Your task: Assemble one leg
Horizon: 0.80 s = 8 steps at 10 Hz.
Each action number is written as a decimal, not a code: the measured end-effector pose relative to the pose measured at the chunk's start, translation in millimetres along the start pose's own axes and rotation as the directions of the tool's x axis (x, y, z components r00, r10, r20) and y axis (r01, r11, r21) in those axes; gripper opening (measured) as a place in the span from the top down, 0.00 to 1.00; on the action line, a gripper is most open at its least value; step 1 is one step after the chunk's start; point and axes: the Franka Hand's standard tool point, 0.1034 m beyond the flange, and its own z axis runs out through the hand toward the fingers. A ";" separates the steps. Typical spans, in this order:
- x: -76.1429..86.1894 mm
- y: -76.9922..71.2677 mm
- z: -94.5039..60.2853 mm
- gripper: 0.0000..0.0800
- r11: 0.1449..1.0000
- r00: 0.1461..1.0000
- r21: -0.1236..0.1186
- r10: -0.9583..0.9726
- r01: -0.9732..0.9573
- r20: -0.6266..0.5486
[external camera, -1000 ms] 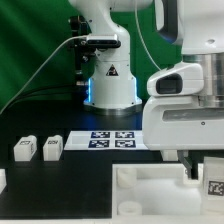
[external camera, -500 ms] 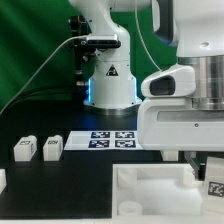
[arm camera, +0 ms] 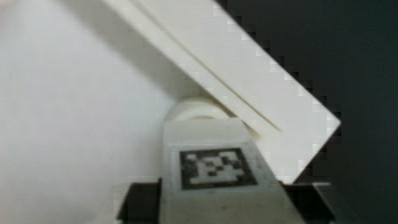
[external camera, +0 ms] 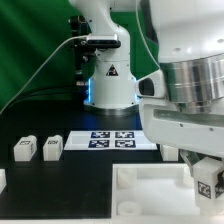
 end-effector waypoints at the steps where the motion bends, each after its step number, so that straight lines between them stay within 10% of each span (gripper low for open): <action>1: -1.0 0.1 0.9 0.63 0.981 0.981 0.026 0.189 -0.190 0.038; 5: -1.7 0.2 1.4 0.63 0.924 0.923 0.017 0.381 -0.382 0.043; 7: -1.2 1.1 1.8 0.53 0.956 0.955 0.021 0.293 -0.294 0.034; 8: -1.1 3.8 1.3 0.31 0.996 0.997 0.019 0.082 -0.082 0.012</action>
Offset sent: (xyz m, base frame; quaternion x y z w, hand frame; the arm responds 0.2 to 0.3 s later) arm 0.0047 -0.0012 0.0029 -0.0082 -0.0112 0.2219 0.9750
